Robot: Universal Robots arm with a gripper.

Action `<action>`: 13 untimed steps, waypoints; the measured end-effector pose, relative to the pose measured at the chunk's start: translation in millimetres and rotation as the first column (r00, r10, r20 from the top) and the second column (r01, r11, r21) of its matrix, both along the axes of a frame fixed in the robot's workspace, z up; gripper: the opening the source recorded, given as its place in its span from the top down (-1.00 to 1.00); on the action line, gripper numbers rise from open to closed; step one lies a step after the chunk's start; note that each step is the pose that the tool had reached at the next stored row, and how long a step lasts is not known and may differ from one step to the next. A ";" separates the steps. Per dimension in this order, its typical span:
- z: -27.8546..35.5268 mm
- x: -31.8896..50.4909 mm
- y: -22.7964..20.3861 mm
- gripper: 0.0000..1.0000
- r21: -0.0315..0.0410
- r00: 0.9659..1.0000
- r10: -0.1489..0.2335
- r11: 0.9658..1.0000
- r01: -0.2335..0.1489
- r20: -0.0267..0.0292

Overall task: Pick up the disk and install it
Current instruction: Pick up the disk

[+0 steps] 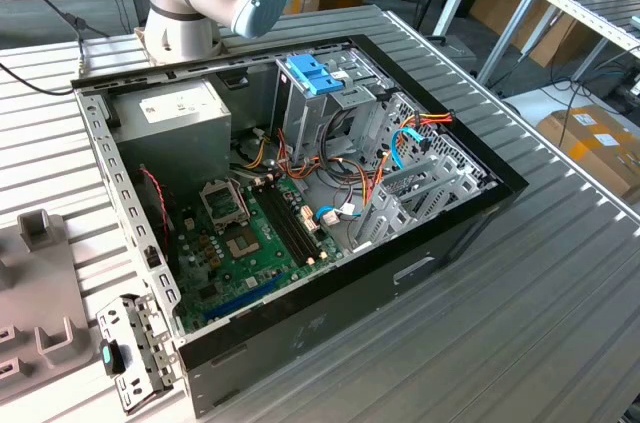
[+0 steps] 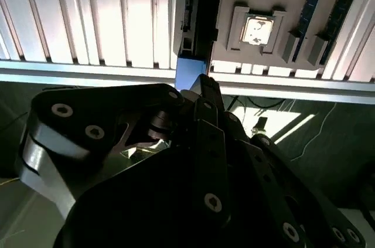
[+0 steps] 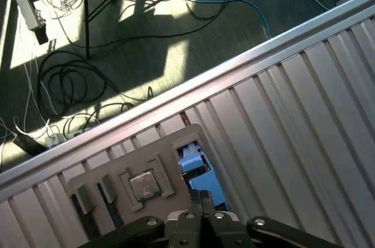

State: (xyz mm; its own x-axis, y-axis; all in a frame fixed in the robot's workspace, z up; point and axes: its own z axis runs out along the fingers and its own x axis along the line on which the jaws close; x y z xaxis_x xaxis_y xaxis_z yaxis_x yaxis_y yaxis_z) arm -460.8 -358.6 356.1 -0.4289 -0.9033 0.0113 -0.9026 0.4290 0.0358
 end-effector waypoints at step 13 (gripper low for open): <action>-0.1 0.0 0.6 0.79 -0.001 0.955 0.298 0.955 -0.298 0.004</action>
State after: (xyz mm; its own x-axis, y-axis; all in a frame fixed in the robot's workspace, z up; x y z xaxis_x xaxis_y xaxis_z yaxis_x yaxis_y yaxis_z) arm -460.8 -358.1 356.0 -0.1402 -0.9901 0.0103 -0.9896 0.1404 0.0322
